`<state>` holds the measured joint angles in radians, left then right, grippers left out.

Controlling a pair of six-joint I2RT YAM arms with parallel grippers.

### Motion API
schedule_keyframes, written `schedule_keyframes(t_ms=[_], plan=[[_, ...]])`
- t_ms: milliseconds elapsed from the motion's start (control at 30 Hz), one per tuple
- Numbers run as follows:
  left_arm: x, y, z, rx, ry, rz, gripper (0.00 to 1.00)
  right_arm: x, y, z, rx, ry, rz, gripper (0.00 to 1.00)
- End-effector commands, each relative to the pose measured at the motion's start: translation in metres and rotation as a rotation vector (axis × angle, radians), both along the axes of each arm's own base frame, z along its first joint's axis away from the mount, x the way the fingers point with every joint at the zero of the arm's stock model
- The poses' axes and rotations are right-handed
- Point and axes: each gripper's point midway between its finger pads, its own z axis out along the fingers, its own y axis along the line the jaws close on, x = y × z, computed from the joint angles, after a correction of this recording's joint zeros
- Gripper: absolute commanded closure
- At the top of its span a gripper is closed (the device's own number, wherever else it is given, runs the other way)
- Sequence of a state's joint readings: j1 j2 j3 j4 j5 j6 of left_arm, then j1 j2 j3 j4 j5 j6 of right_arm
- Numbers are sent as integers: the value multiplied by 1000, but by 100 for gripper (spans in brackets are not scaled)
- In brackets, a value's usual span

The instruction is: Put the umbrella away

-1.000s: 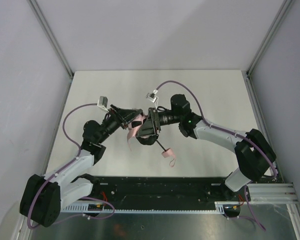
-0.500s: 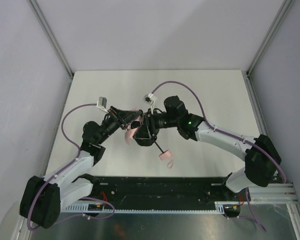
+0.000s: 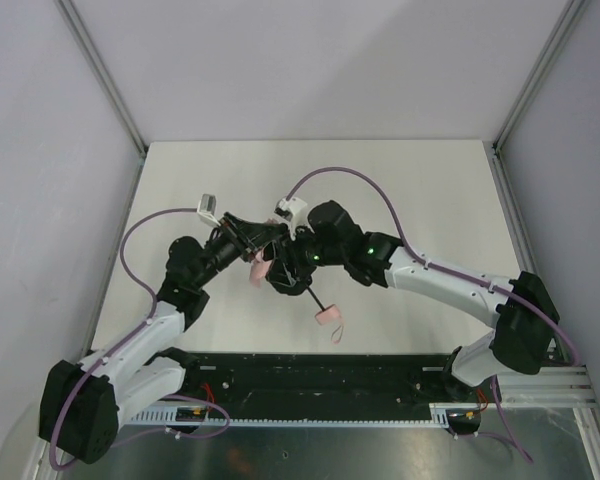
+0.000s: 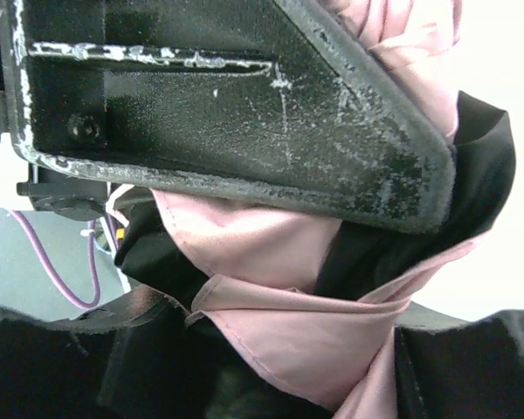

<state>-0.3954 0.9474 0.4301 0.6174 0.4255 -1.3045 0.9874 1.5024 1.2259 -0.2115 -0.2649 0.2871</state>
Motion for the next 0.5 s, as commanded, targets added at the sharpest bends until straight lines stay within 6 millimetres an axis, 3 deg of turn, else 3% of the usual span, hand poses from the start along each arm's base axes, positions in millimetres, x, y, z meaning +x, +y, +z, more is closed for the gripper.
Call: schedule_keyframes(t_ms=[0,67,233,333,467], plan=[[7,0,7,-9,50,20,82,8,10,36,111,-79,103,100],[5,-1,10,-5,28,3,56,3,7,41,141,-47,158,100],[-4,-2,25,-29,-69,-40,13,-2,-3,49,214,26,231,100],[-9,-5,34,-47,-113,-73,3,-3,-6,51,236,53,249,100],[-12,-12,35,-44,-120,-128,1,-5,-5,50,251,74,267,100]])
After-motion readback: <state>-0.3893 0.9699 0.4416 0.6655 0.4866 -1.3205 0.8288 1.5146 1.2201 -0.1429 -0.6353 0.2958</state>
